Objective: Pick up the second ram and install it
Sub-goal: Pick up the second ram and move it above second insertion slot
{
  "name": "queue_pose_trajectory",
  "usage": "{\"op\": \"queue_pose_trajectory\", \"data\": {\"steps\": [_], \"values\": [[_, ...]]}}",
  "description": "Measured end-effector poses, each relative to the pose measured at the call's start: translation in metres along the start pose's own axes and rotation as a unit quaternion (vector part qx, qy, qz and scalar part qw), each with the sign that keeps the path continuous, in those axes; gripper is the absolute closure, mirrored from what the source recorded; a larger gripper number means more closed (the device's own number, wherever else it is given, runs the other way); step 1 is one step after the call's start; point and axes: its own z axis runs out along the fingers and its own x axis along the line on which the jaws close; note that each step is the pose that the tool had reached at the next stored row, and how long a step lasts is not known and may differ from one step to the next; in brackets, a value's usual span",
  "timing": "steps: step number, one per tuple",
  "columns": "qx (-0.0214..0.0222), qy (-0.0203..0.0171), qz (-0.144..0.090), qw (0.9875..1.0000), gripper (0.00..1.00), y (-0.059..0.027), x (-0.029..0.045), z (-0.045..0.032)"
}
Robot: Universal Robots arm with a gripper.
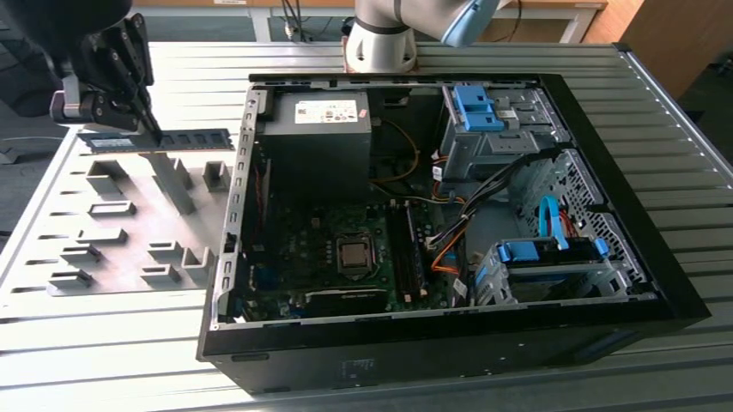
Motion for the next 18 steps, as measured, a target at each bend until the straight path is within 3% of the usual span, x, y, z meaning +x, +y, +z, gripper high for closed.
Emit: {"op": "queue_pose_trajectory", "data": {"steps": [10,18], "values": [[0.0000,0.0000,0.000,1.0000,0.86,-0.0012,0.0000,0.0000],[0.0000,0.0000,0.000,1.0000,0.86,-0.0084,-0.0001,-0.0002]]}}
